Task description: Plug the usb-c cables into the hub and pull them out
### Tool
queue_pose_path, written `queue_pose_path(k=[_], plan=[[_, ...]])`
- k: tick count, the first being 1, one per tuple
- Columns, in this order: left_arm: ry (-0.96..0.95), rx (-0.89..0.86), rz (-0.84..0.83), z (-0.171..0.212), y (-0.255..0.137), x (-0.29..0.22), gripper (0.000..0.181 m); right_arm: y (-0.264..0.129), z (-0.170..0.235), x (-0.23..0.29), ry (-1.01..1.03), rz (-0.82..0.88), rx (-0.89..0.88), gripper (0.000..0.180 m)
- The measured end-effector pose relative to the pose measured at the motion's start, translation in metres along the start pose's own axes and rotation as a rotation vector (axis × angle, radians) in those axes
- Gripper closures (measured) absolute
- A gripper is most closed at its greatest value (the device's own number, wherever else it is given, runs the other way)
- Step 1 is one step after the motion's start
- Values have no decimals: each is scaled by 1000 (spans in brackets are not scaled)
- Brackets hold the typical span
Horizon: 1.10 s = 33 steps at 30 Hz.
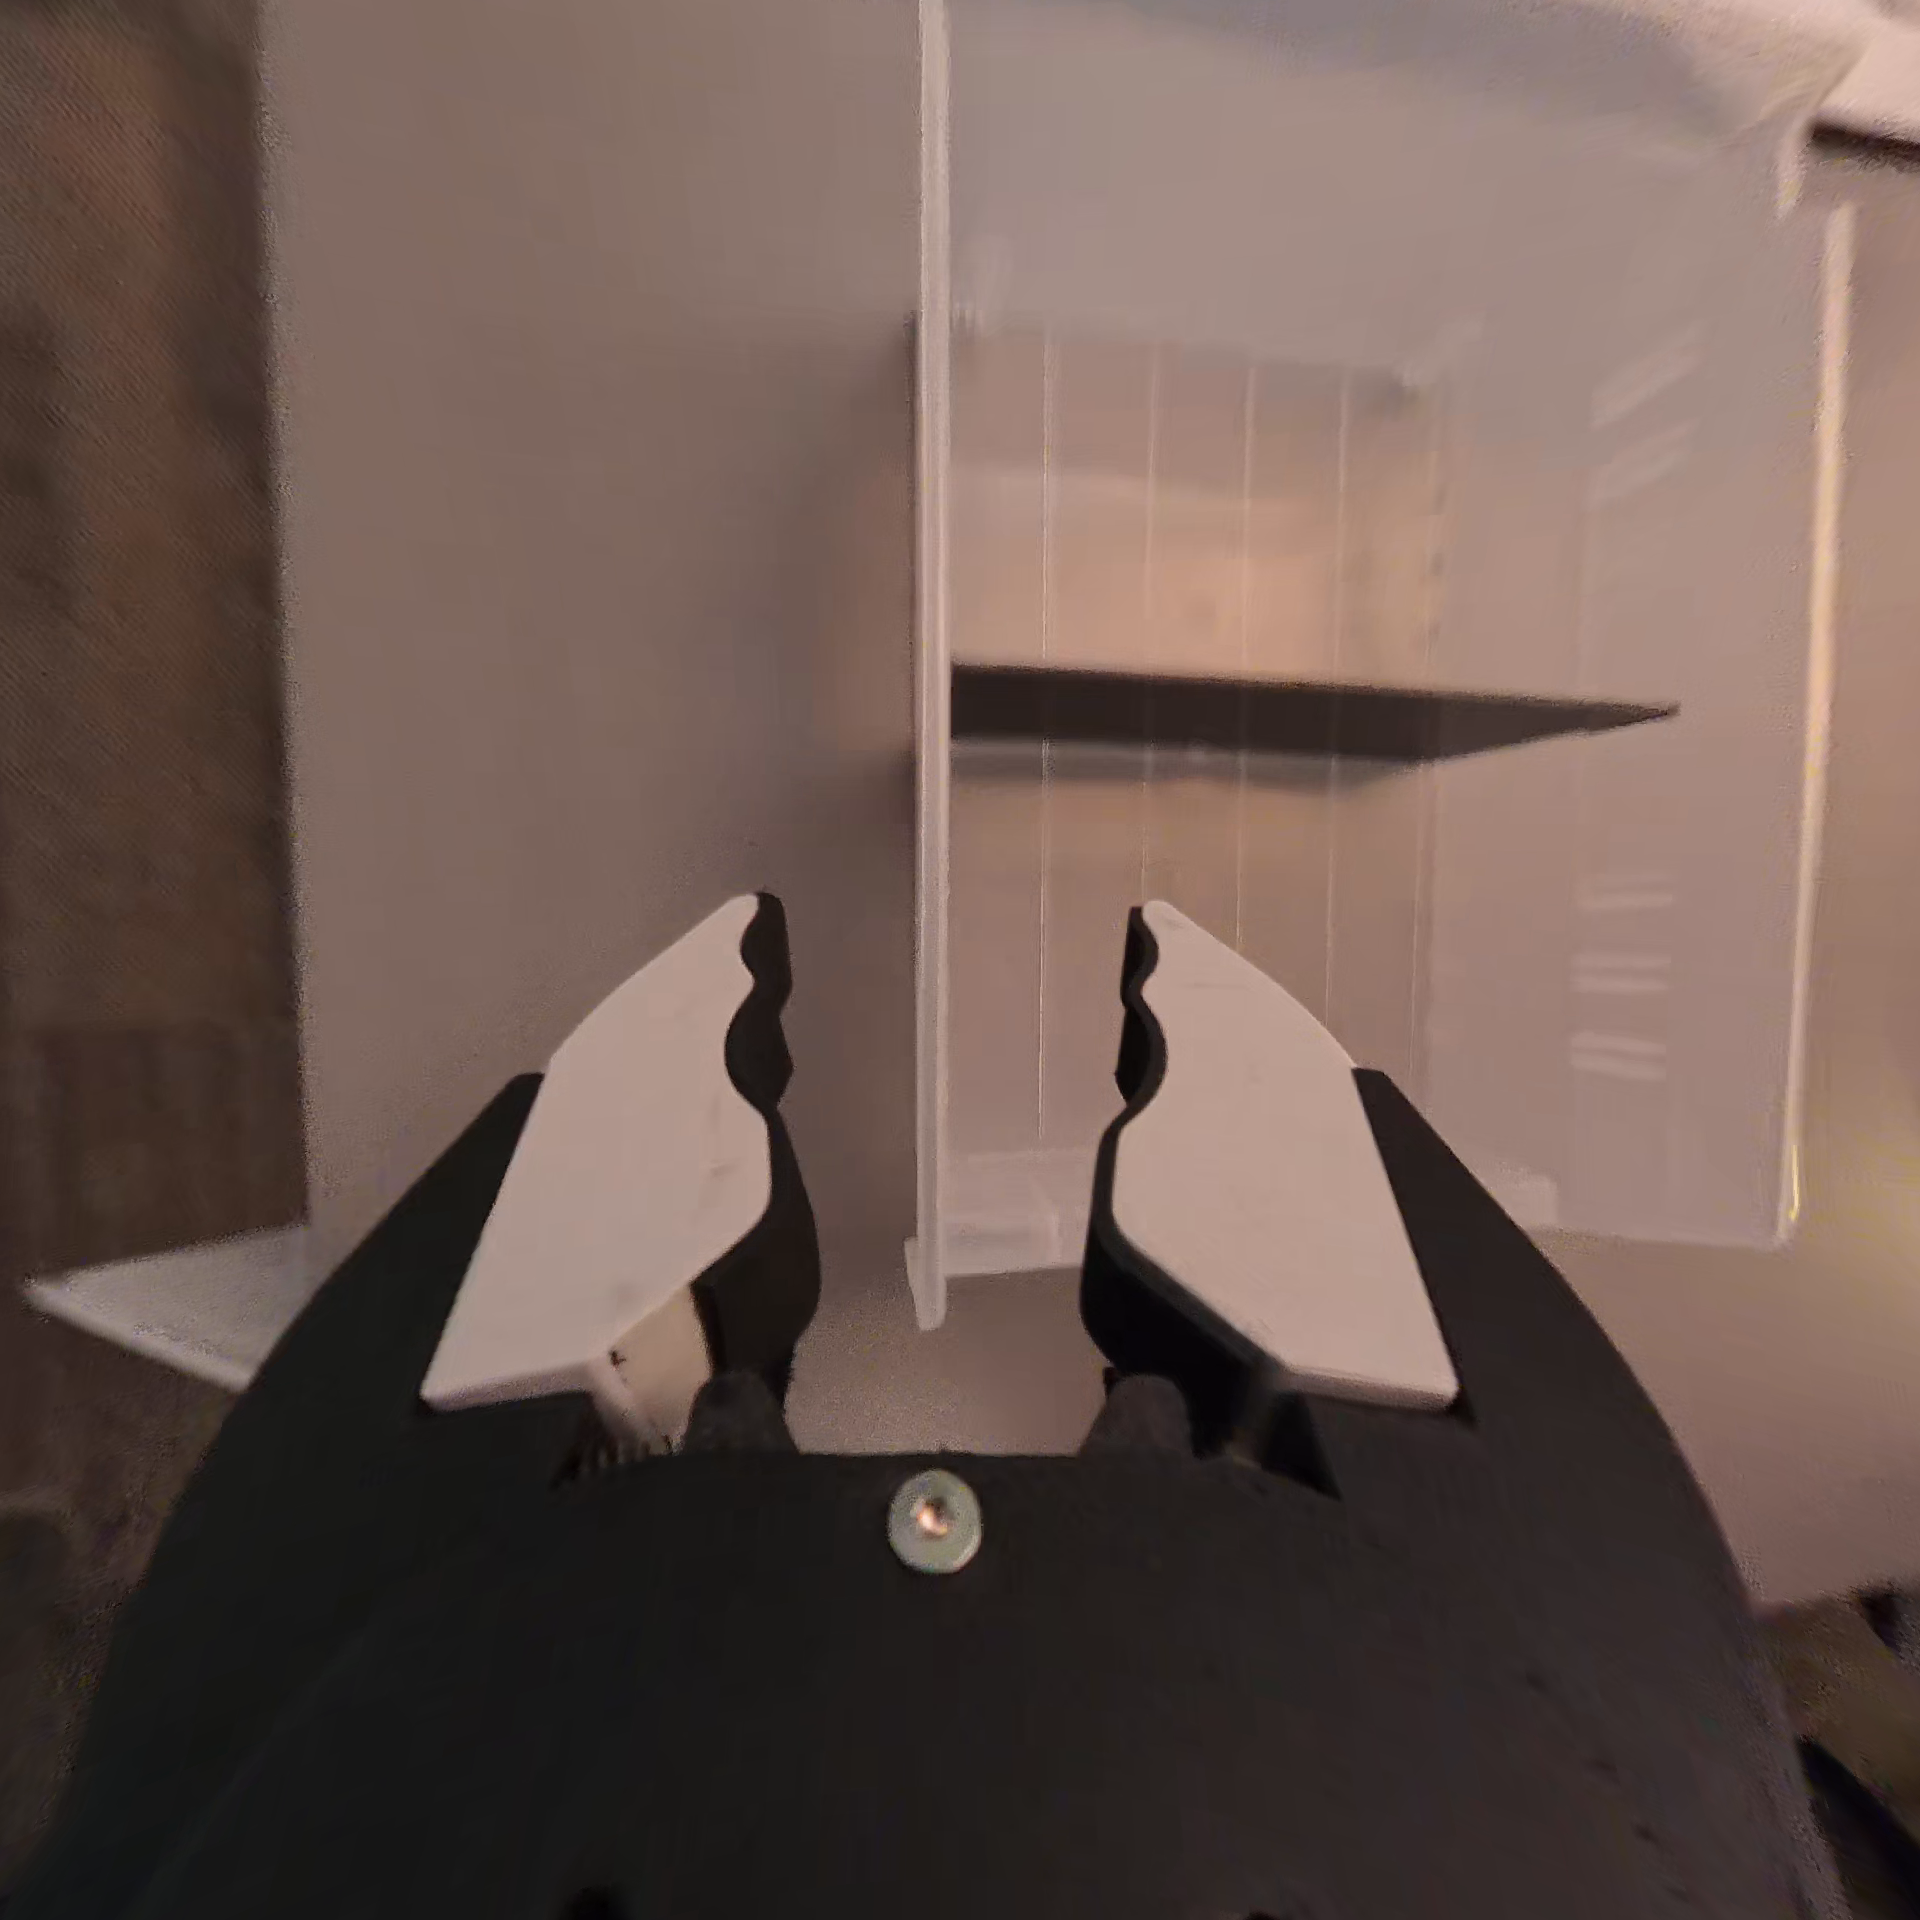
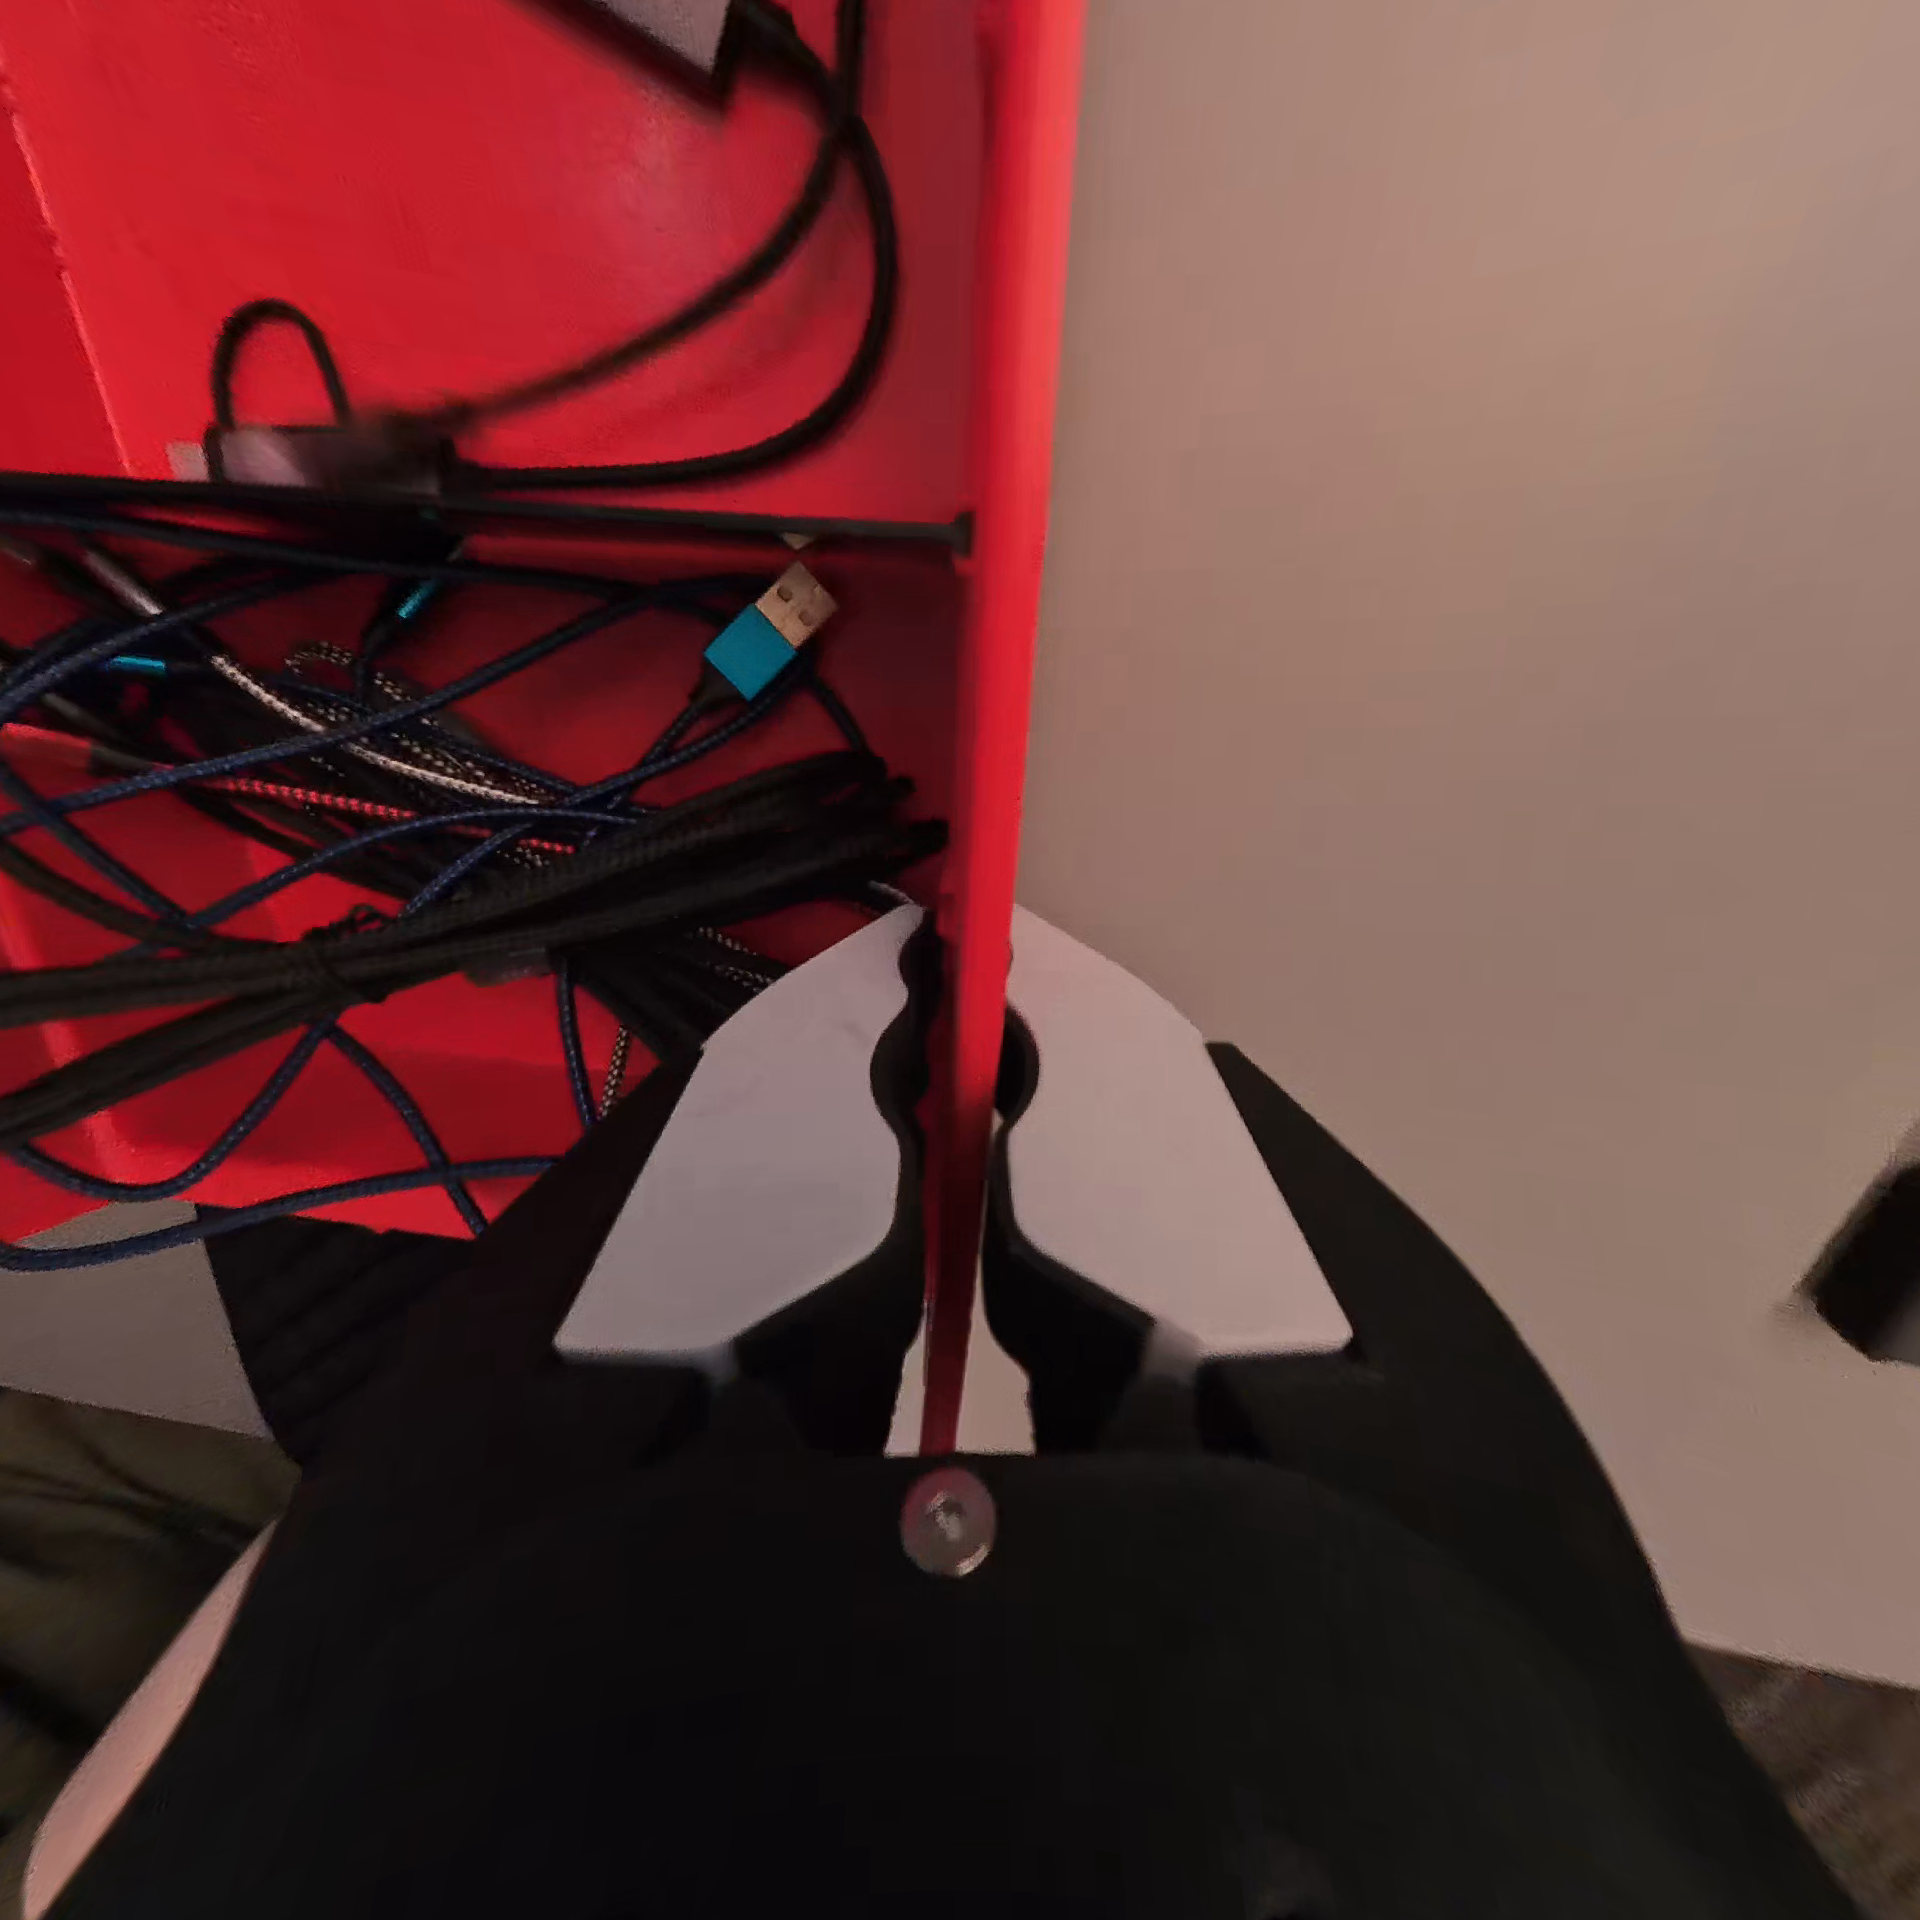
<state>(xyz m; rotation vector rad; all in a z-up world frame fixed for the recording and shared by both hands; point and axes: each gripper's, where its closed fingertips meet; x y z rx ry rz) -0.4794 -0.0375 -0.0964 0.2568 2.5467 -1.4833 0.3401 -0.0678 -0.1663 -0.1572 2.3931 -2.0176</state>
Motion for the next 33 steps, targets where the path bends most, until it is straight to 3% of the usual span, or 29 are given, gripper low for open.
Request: queue_pose_path(k=[1, 5, 9, 11, 19, 33], plan=[[-22, 55, 10, 10, 6, 3, 119, 0, 2, 3, 0, 14, 32, 173], [-80, 184, 53, 32, 24, 9, 125, 0, 9, 27, 0, 5, 140, 174], [-82, 222, 134, 34, 39, 3, 147, 2, 4, 66, -30, -90, 193, 168], [-62, 283, 151, 41, 47, -1, 156, 4, -2, 73, -45, -48, 211, 171], [142, 497, -10, 53, 62, -15, 172, 8, -15, 121, -141, -3, 253, 171], [387, 660, -94, 59, 95, -138, 155, 14, -28, 180, -336, 101, 258, 159]])
Point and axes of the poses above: each gripper's, where its closed fingertips meet, y out along the fingers, z out of its underside, x = y × z across the jaws, and after that the axes turned 4 degrees about z, right-handed
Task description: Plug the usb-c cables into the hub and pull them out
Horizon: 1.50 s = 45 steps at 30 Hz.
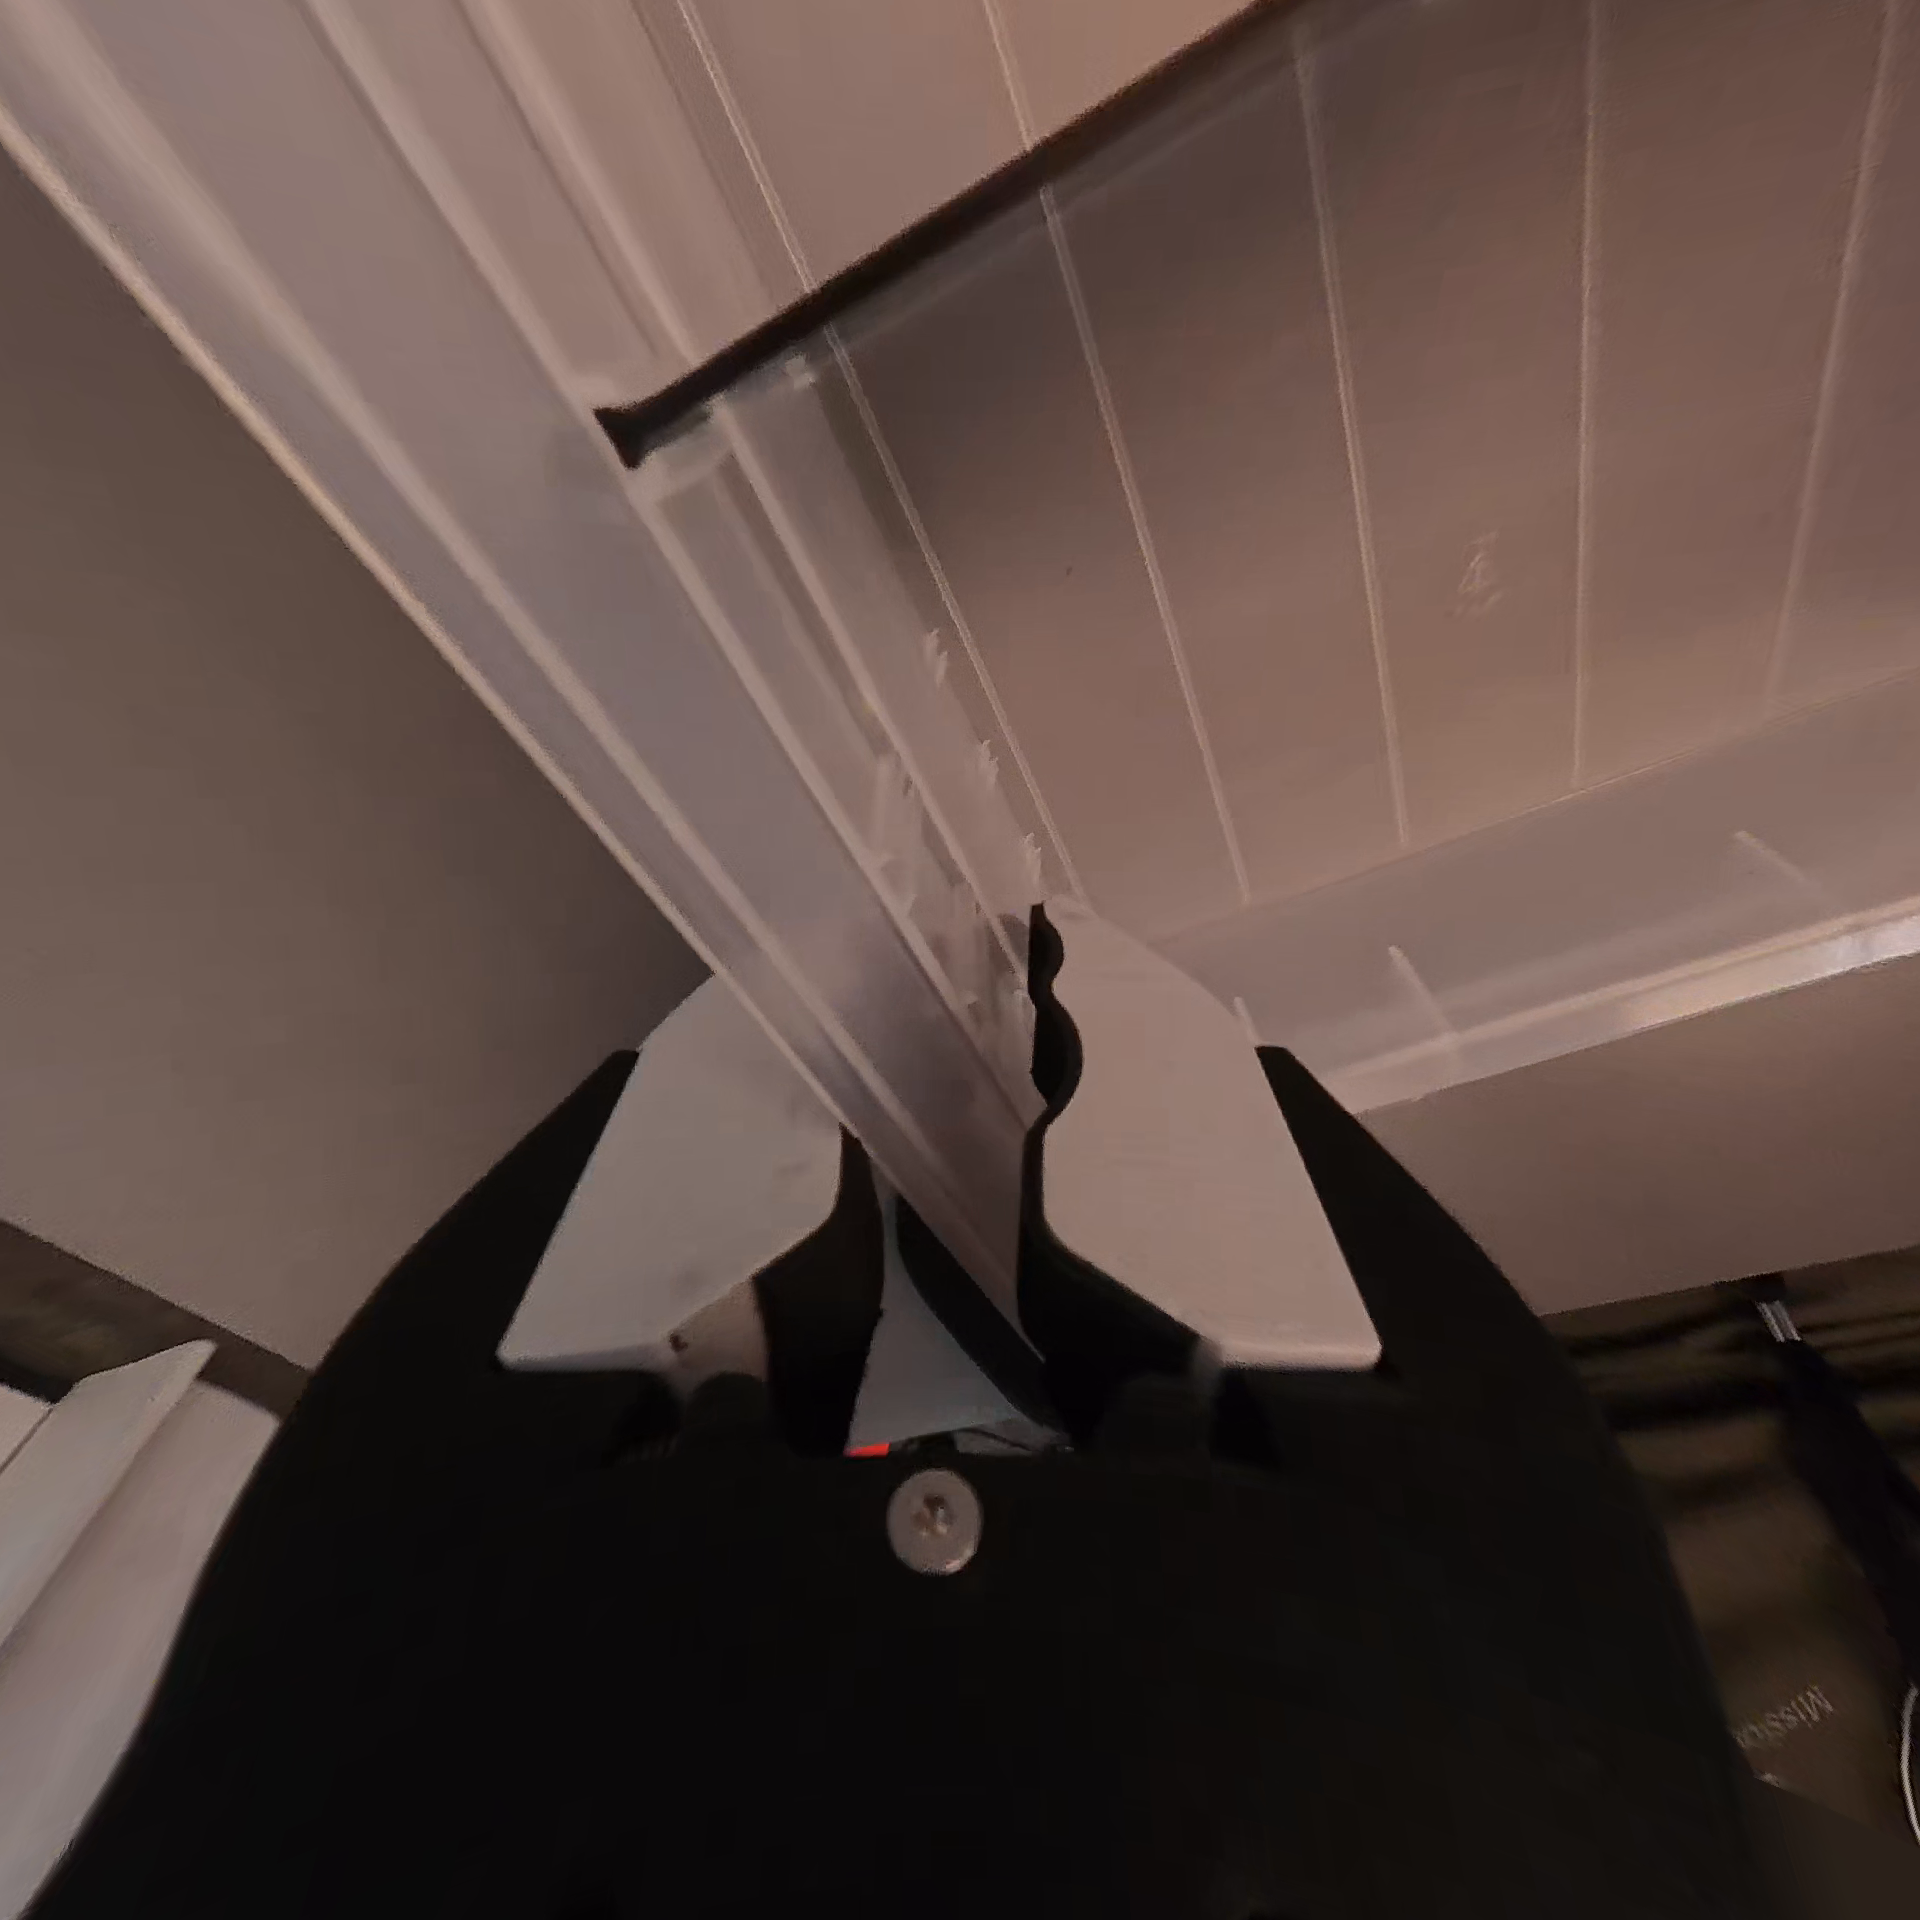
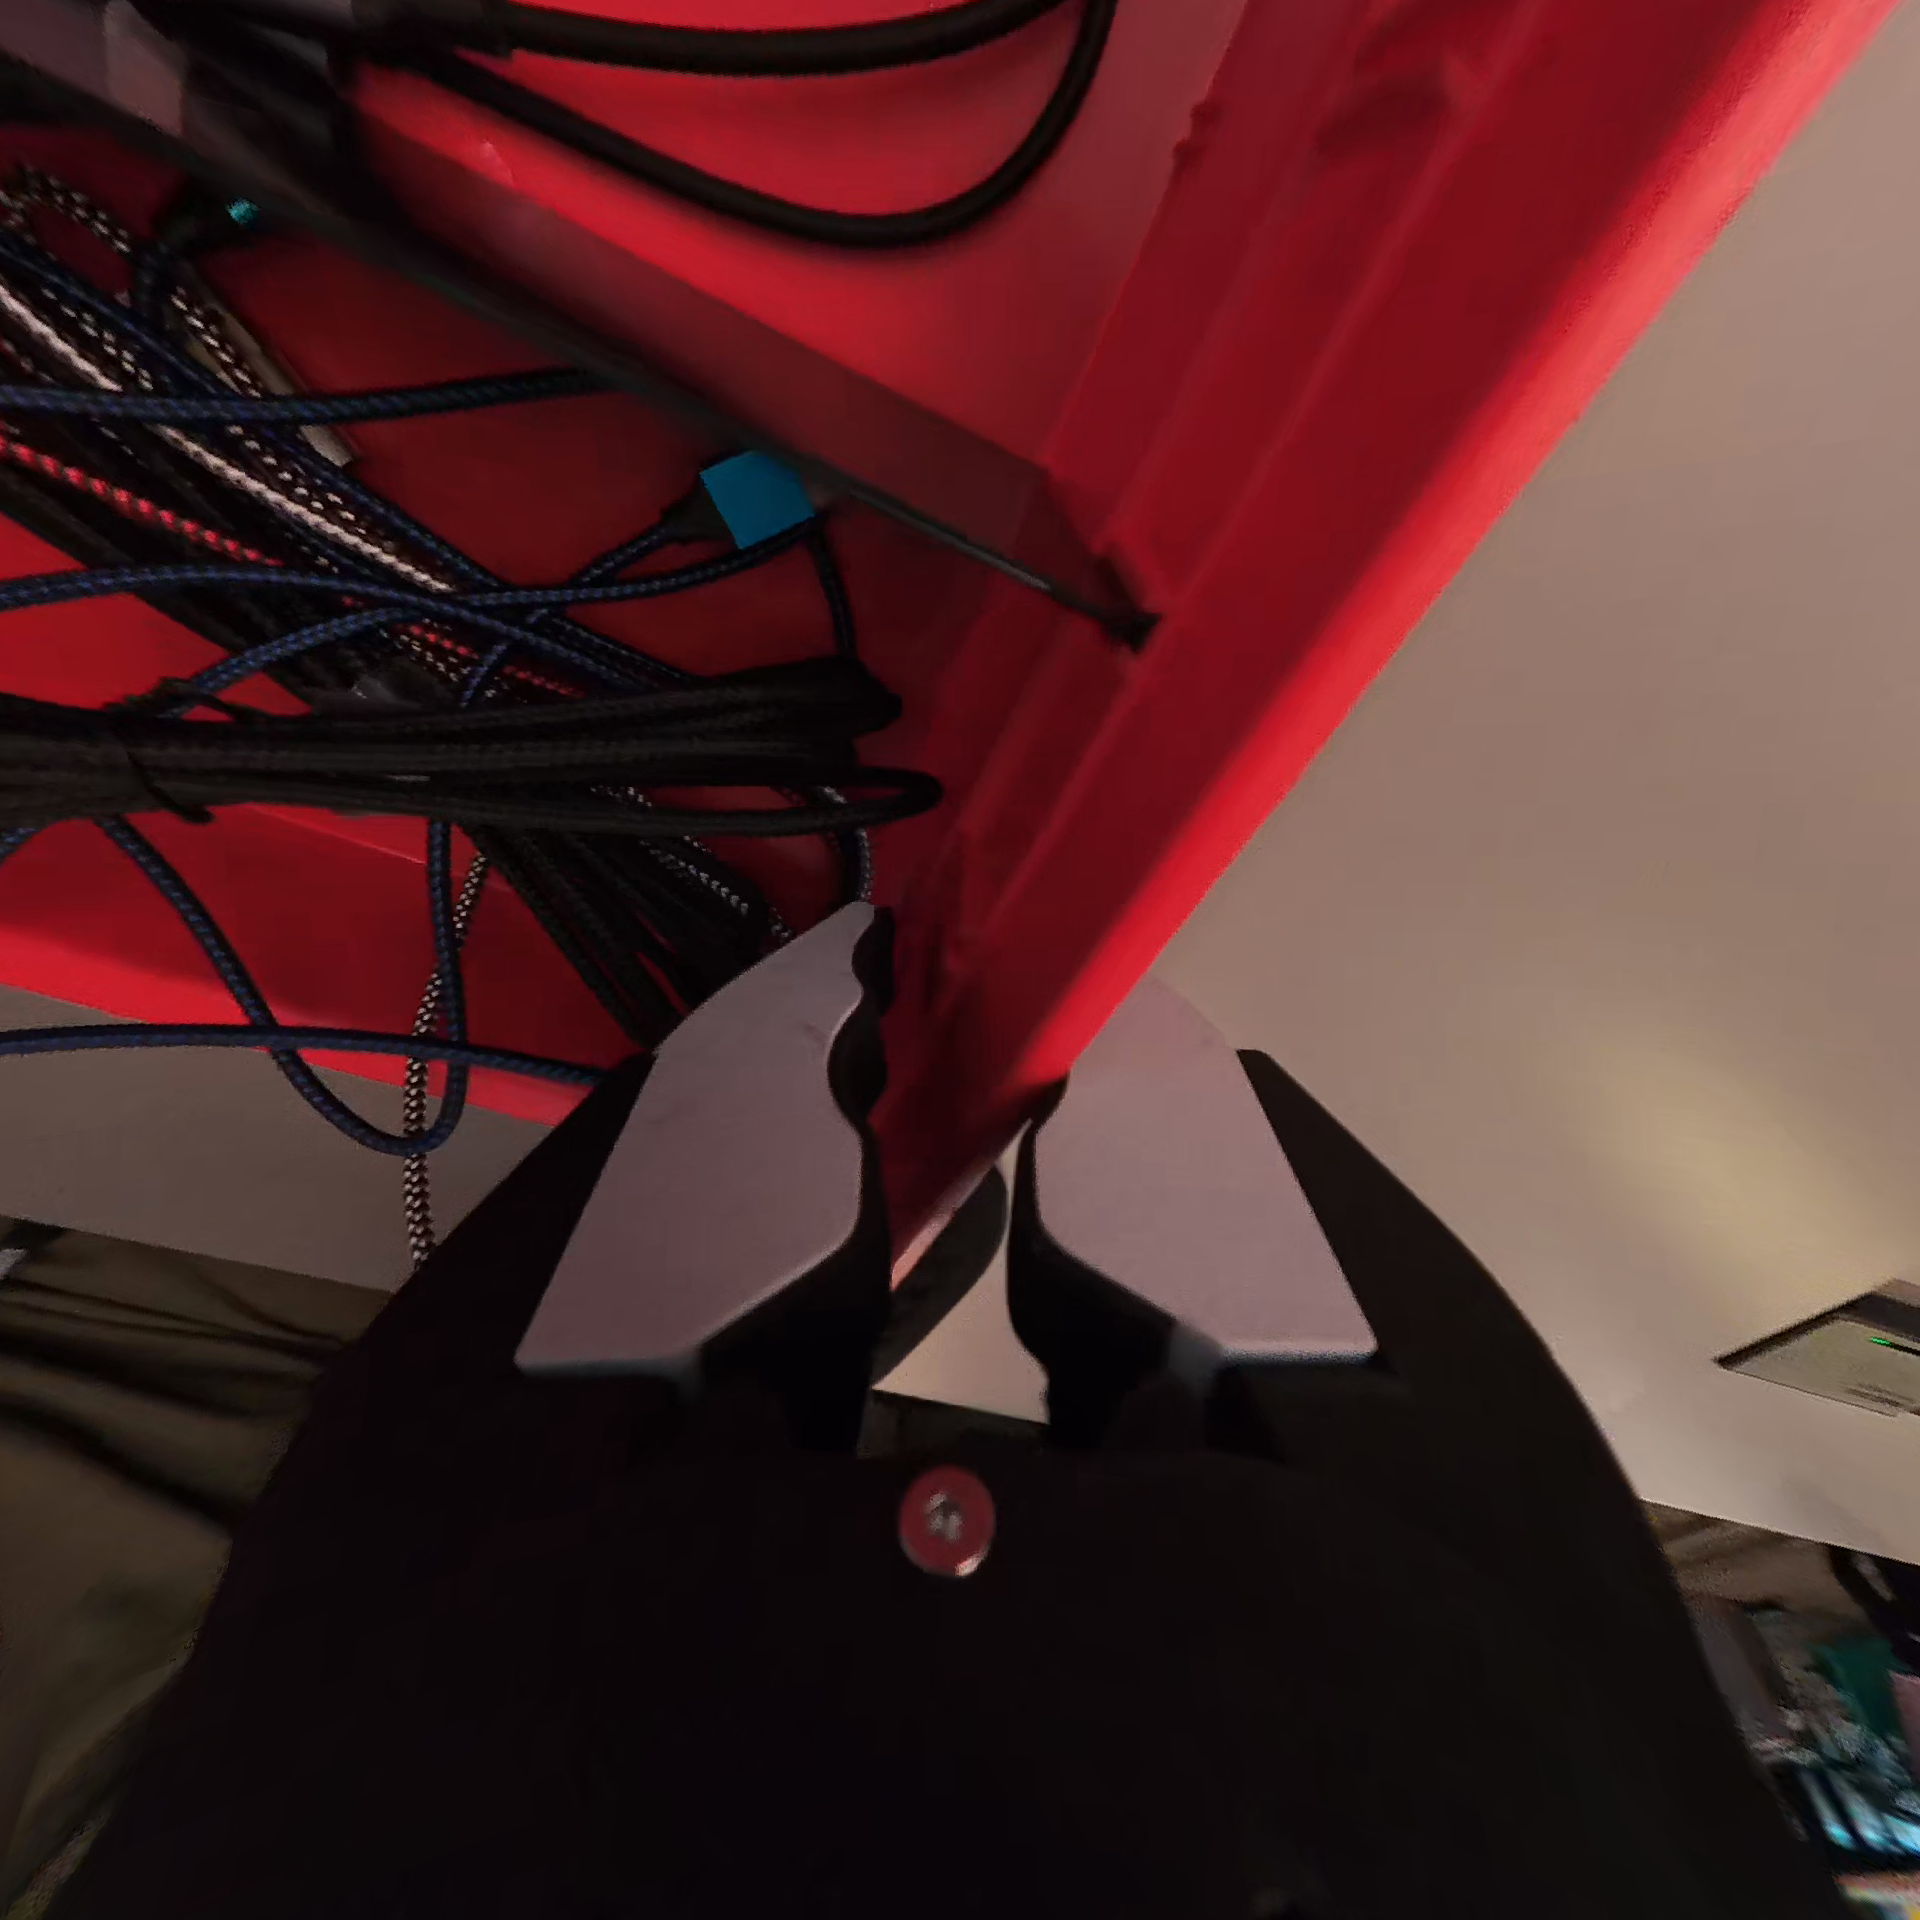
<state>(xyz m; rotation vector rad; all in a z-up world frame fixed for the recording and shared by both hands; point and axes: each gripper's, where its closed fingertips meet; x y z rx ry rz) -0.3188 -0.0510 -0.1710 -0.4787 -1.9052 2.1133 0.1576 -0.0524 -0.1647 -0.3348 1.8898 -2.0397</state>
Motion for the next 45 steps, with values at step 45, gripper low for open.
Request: queue_pose_path(k=[45], plan=[[412, -518, 40, 9, -121, -97, 150, -22, -165, 233, 45, -133, -127, 138]])
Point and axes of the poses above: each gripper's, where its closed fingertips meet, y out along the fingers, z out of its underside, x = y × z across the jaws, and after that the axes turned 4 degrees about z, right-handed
